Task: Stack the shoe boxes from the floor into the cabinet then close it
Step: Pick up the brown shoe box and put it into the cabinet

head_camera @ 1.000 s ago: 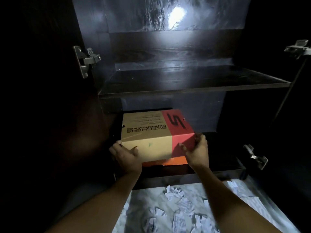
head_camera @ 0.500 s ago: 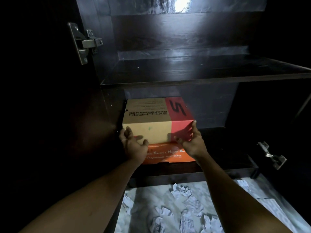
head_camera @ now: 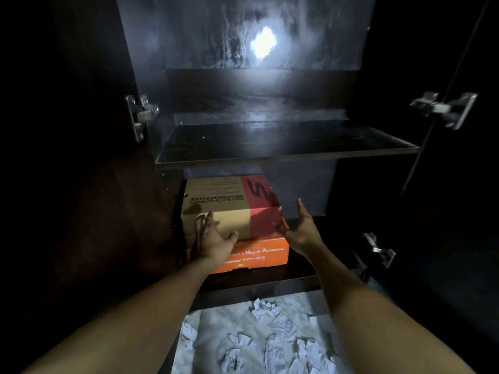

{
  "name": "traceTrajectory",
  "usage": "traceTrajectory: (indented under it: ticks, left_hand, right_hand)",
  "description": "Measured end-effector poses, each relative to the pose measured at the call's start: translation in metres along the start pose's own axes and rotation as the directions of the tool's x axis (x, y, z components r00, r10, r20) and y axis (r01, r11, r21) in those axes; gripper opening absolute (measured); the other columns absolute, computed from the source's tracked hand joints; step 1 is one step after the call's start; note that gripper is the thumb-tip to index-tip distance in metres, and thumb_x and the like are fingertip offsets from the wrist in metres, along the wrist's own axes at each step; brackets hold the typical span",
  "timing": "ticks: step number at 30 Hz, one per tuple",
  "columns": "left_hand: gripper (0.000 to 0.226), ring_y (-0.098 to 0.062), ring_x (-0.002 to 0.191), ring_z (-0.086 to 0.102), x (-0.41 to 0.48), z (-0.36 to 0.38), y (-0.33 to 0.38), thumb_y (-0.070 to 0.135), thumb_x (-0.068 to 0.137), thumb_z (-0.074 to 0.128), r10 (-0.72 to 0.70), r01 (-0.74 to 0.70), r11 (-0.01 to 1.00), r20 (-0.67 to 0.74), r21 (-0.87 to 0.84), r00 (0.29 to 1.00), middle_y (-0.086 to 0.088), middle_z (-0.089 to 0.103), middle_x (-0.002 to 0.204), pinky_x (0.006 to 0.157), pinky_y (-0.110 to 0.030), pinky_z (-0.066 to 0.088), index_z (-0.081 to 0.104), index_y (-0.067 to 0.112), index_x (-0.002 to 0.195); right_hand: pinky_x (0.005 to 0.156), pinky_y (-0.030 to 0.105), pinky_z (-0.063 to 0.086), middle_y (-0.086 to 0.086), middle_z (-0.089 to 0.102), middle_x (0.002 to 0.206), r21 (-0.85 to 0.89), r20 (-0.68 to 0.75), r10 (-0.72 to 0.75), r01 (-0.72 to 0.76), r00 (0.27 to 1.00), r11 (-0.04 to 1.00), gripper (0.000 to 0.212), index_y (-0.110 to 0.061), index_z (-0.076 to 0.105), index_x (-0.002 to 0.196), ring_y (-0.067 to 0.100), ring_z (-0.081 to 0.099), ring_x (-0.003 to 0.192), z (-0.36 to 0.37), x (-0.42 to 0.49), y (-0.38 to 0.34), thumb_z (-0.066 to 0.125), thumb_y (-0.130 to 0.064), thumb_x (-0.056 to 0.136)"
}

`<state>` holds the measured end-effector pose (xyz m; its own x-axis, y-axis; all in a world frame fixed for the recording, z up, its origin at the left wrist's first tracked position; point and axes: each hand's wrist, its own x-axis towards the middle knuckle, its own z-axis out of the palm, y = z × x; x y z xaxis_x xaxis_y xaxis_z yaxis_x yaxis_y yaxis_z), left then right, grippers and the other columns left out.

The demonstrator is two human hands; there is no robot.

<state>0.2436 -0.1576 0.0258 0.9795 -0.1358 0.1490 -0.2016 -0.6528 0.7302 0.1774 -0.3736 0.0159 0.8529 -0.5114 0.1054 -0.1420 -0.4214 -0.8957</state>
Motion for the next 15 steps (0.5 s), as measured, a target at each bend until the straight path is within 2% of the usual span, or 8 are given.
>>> traceTrajectory:
  ticks: [1, 3, 4, 5, 6, 8, 12, 15]
  left_hand:
    - [0.081, -0.019, 0.143, 0.03, -0.009, -0.007, 0.012, 0.04, 0.084, 0.074, 0.024, -0.026, 0.999, 0.056, 0.028, 0.998, -0.001, 0.035, 0.153, 0.113, -0.03, 0.03, 0.035, 0.017, 0.152]
    - [0.084, -0.021, 0.142, 0.036, -0.027, -0.023, 0.035, 0.045, 0.086, 0.071, 0.088, -0.098, 0.994, 0.145, 0.058, 0.985, -0.002, 0.032, 0.156, 0.111, -0.031, 0.033, 0.029, 0.022, 0.154]
    - [0.083, -0.021, 0.143, 0.034, -0.038, -0.032, 0.047, 0.046, 0.086, 0.07, 0.134, -0.148, 0.986, 0.176, 0.071, 0.975, -0.002, 0.03, 0.157, 0.112, -0.031, 0.032, 0.028, 0.023, 0.154]
    - [0.082, -0.022, 0.144, 0.032, -0.048, -0.04, 0.059, 0.046, 0.087, 0.07, 0.179, -0.199, 0.977, 0.201, 0.08, 0.963, -0.003, 0.029, 0.158, 0.113, -0.031, 0.031, 0.029, 0.023, 0.154]
    - [0.081, -0.022, 0.145, 0.031, -0.06, -0.05, 0.071, 0.046, 0.087, 0.07, 0.225, -0.249, 0.965, 0.222, 0.082, 0.949, -0.003, 0.029, 0.158, 0.113, -0.031, 0.031, 0.03, 0.023, 0.154]
    - [0.08, -0.021, 0.144, 0.033, -0.087, -0.069, 0.094, 0.045, 0.087, 0.07, 0.301, -0.33, 0.94, 0.252, 0.084, 0.92, -0.003, 0.031, 0.157, 0.112, -0.03, 0.032, 0.032, 0.023, 0.153]
    - [0.075, -0.02, 0.141, 0.037, -0.151, -0.096, 0.133, 0.039, 0.087, 0.071, 0.444, -0.469, 0.883, 0.311, 0.004, 0.84, -0.004, 0.035, 0.154, 0.11, -0.026, 0.031, 0.038, 0.017, 0.15]
    - [0.075, -0.022, 0.144, 0.034, -0.198, -0.097, 0.159, 0.041, 0.089, 0.069, 0.503, -0.518, 0.852, 0.393, -0.076, 0.77, -0.006, 0.032, 0.157, 0.116, -0.032, 0.031, 0.035, 0.018, 0.152]
  right_hand:
    - [0.106, 0.035, 0.048, 0.008, 0.05, 0.147, -0.026, -0.025, -0.005, 0.004, 1.0, 1.0, 0.112, -0.025, 0.022, 0.156, 0.015, 0.054, 0.129, -0.016, -0.011, -0.009, 0.084, -0.047, 0.066]
    - [0.081, 0.008, 0.049, 0.005, 0.065, 0.12, -0.094, -0.065, -0.045, 0.039, 0.997, 0.995, 0.076, -0.01, 0.051, 0.136, -0.003, 0.065, 0.097, -0.053, -0.039, -0.035, 0.086, -0.028, 0.071]
    - [0.075, 0.001, 0.043, 0.002, 0.066, 0.116, -0.146, -0.09, -0.06, 0.047, 0.994, 0.988, 0.067, -0.008, 0.055, 0.129, -0.003, 0.065, 0.095, -0.072, -0.053, -0.046, 0.086, -0.025, 0.072]
    - [0.079, -0.002, 0.041, 0.001, 0.064, 0.121, -0.168, -0.114, -0.069, 0.05, 0.991, 0.985, 0.069, -0.006, 0.054, 0.13, 0.003, 0.063, 0.105, -0.092, -0.067, -0.057, 0.086, -0.028, 0.073]
    - [0.091, 0.002, 0.04, 0.003, 0.058, 0.131, -0.201, -0.138, -0.041, 0.012, 0.99, 0.979, 0.077, -0.004, 0.048, 0.138, 0.011, 0.058, 0.119, -0.113, -0.085, -0.067, 0.085, -0.031, 0.075]
    - [0.112, 0.021, 0.035, 0.009, 0.043, 0.152, -0.285, -0.2, -0.007, -0.051, 0.98, 0.957, 0.095, -0.009, 0.032, 0.153, 0.023, 0.044, 0.138, -0.151, -0.123, -0.087, 0.082, -0.039, 0.078]
    - [0.112, 0.03, 0.032, 0.014, 0.032, 0.157, -0.428, -0.235, 0.047, -0.146, 0.971, 0.892, 0.095, -0.015, 0.023, 0.157, 0.029, 0.037, 0.142, -0.22, -0.216, -0.115, 0.075, -0.045, 0.084]
    - [0.112, 0.033, 0.034, 0.016, 0.033, 0.156, -0.495, -0.299, 0.078, -0.224, 0.951, 0.84, 0.098, -0.016, 0.023, 0.157, 0.03, 0.038, 0.141, -0.263, -0.285, -0.126, 0.076, -0.05, 0.082]
